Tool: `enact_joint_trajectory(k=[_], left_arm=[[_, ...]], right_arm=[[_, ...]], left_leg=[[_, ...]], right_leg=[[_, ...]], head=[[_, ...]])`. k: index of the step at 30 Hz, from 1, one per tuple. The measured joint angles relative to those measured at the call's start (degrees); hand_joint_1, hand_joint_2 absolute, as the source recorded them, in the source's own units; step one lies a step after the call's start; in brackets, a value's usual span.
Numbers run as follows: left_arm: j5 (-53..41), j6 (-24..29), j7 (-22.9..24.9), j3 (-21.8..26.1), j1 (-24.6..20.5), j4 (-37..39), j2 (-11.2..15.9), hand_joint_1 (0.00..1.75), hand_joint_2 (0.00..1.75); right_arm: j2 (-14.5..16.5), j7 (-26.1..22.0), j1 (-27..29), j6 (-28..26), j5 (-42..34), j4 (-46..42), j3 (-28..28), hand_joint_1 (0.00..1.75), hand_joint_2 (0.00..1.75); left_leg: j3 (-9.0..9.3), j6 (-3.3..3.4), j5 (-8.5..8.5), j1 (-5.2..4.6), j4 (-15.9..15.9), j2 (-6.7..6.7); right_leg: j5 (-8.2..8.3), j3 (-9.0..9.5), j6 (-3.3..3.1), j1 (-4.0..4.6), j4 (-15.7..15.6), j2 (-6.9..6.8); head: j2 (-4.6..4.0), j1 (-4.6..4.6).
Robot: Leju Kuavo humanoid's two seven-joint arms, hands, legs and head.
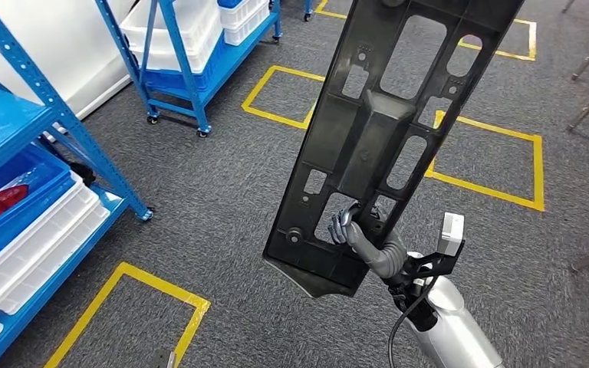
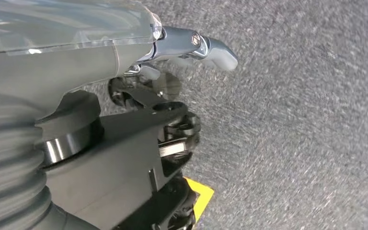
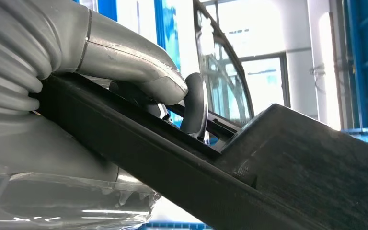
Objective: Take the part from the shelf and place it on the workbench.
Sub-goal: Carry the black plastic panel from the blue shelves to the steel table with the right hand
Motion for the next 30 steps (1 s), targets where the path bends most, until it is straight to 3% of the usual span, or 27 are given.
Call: enact_joint_trajectory(k=[1, 3, 5, 6, 7, 9, 11, 13, 14, 15, 17, 18, 20, 22, 24, 26, 28, 29, 30], left_arm=[[0.0, 0.0, 0.0, 0.0, 0.0, 0.0, 0.0, 0.0, 1.75], [0.0, 0.0, 0.0, 0.0, -0.1, 0.0, 0.1, 0.0, 1.75], [0.0, 0.0, 0.0, 0.0, -0.1, 0.0, 0.1, 0.0, 1.75], [0.0, 0.0, 0.0, 0.0, -0.2, 0.0, 0.1, 0.0, 1.75], [0.0, 0.0, 0.0, 0.0, -0.2, 0.0, 0.1, 0.0, 1.75], [0.0, 0.0, -0.1, 0.0, -0.3, 0.0, 0.0, 0.0, 1.75], [0.0, 0.0, -0.1, 0.0, -0.3, 0.0, 0.0, 0.0, 1.75], [0.0, -0.1, 0.0, 0.0, -0.1, 0.0, 0.0, 0.0, 1.75], [0.0, -0.1, 0.0, 0.0, -0.1, 0.0, 0.0, 0.0, 1.75], [0.0, -0.1, 0.0, 0.0, -0.1, 0.0, 0.0, 0.0, 1.75], [0.1, -0.1, -0.1, 0.0, -0.1, 0.0, 0.0, 0.0, 1.75], [0.1, -0.1, -0.1, 0.0, -0.1, 0.0, 0.0, 0.0, 1.75], [0.2, -0.1, -0.1, 0.0, -0.2, 0.0, 0.0, 0.0, 1.75], [0.2, -0.1, -0.1, 0.0, -0.2, 0.0, 0.0, 0.0, 1.75], [0.2, -0.1, -0.1, 0.0, -0.2, 0.0, 0.0, 0.0, 1.75], [0.2, -0.1, -0.2, 0.0, 0.0, 0.0, 0.0, 0.0, 1.75], [0.2, 0.0, -0.2, 0.0, 0.3, 0.0, 0.0, 0.0, 1.75], [0.2, 0.0, -0.2, 0.0, 0.4, 0.0, 0.0, 0.0, 1.75], [0.2, 0.0, -0.2, 0.0, 0.4, 0.0, 0.0, 0.0, 1.75]], right_arm=[[0.0, 0.0, 0.0, 0.0, 0.0, 0.0, 0.0, 1.75, 1.75], [0.0, 0.0, 0.1, 0.0, 0.0, 0.0, 0.0, 1.75, 1.75], [0.0, 0.0, 0.3, 0.0, 0.0, -0.1, -0.1, 1.75, 1.75], [0.0, 0.0, 0.4, 0.0, 0.0, -0.1, -0.1, 1.75, 1.75], [0.0, 0.0, 0.7, 0.0, 0.0, -0.2, -0.3, 1.75, 1.75], [-0.1, 0.0, 0.8, 0.0, 0.0, -0.4, -0.5, 1.75, 1.75], [-0.1, 0.0, 0.9, 0.0, 0.0, -0.5, -0.6, 1.75, 1.75], [-0.1, 0.0, 1.1, 0.0, 0.0, -0.5, -0.6, 1.75, 1.75], [-0.1, 0.0, 1.2, 0.0, 0.0, -0.5, -0.6, 1.75, 1.75], [-0.1, 0.0, 1.3, 0.0, 0.0, -0.5, -0.6, 1.75, 1.75], [-0.1, 0.0, 1.3, 0.0, 0.0, -0.5, -0.7, 1.75, 1.75], [-0.1, 0.0, 1.2, 0.0, 0.0, -0.6, -0.7, 1.75, 1.75], [-0.1, 0.0, 1.1, 0.0, 0.0, -0.6, -0.7, 1.75, 1.75], [-0.1, 0.0, 1.1, 0.1, 0.1, -0.7, -0.8, 1.75, 1.75], [-0.1, 0.0, 1.0, 0.1, 0.1, -0.8, -0.9, 1.75, 1.75], [0.1, 0.0, 0.8, 0.1, 0.1, -0.8, -0.9, 1.75, 1.75], [0.2, 0.1, 0.9, 0.1, 0.1, -0.8, -0.9, 1.75, 1.75], [0.2, 0.1, 0.9, 0.1, 0.1, -0.8, -0.9, 1.75, 1.75], [0.2, 0.1, 0.9, 0.1, 0.1, -0.8, -0.9, 1.75, 1.75]], left_leg=[[1.63, 0.35, 2.47, -0.02, -4.1, -0.77], [4.56, 0.79, 5.39, 0.04, -11.1, -3.01], [5.42, 0.98, 5.62, -0.1, -13.3, -3.83], [5.53, 1.15, 5.76, -0.14, -13.5, -3.33], [5.67, 1.44, 5.97, -0.1, -13.8, -2.76], [5.99, 2.04, 6.37, 0.04, -14.5, -1.45], [6.07, 2.36, 6.4, -0.14, -14.7, -0.04], [6.06, 2.39, 6.27, -0.25, -14.6, 1.42], [6.09, 2.32, 6.17, -0.26, -14.6, 2.13], [6.18, 2.2, 6.05, -0.26, -14.6, 2.82], [6.43, 1.75, 5.68, -0.39, -14.4, 3.99], [6.54, 1.46, 5.45, -0.54, -14.3, 4.5], [6.73, 0.83, 5.09, -0.84, -14.2, 5.44], [6.89, 0.18, 4.72, -0.72, -14.1, 6.1], [6.04, -0.38, 2.95, -0.4, -11.7, 4.12], [2.81, -0.65, -0.77, -0.18, -4.7, 1.19], [-0.98, -0.72, -3.25, -0.15, 2.7, 0.37], [-1.73, -0.68, -2.83, -0.15, 3.6, 0.3], [-1.26, -0.56, -1.16, -0.13, 2.0, 0.18]], right_leg=[[-0.02, 0.04, 0.04, 0.04, 0.1, 0.81], [-0.07, -0.14, 0.36, 0.1, 0.4, 2.16], [0.09, -0.57, 1.06, -0.15, 0.5, 3.34], [0.24, -0.73, 1.5, -0.27, 0.4, 3.88], [0.2, -0.85, 1.81, -0.32, 0.5, 3.59], [-1.55, -2.12, 2.3, -0.16, 3.2, 0.74], [-5.32, -5.52, 2.72, -0.32, 10.4, -2.4], [-7.48, -8.61, 3.19, -0.73, 16.7, -3.12], [-6.99, -8.69, 3.36, -0.91, 16.9, -3.27], [-5.53, -7.53, 3.46, -1.04, 14.7, -3.58], [-2.15, -3.04, 3.34, -0.96, 6.5, -5.6], [-1.16, -1.3, 3.04, -0.76, 3.1, -6.58], [-0.95, -0.17, 2.29, -0.27, 0.6, -7.34], [-0.81, -0.31, 1.59, -0.28, 0.5, -6.02], [-0.6, -0.18, 0.83, -0.49, 0.2, -4.79], [-0.51, -0.09, 0.29, -0.51, 0.1, -3.55], [-0.52, -0.09, 0.12, -0.31, 0.2, -2.07], [-0.53, -0.09, 0.11, -0.24, 0.2, -1.27], [-0.55, -0.07, 0.14, -0.2, 0.4, -0.44]], head=[[0.0, 0.0], [0.0, 0.0], [0.0, 0.0], [0.0, 0.0], [0.0, 0.0], [0.0, 0.02], [0.0, 0.03], [0.0, 0.02], [0.0, 0.02], [0.0, 0.02], [0.0, 0.02], [0.0, 0.02], [0.0, 0.02], [0.0, 0.02], [0.0, 0.02], [0.0, 0.02], [0.0, 0.02], [0.0, 0.02], [0.0, 0.02]])
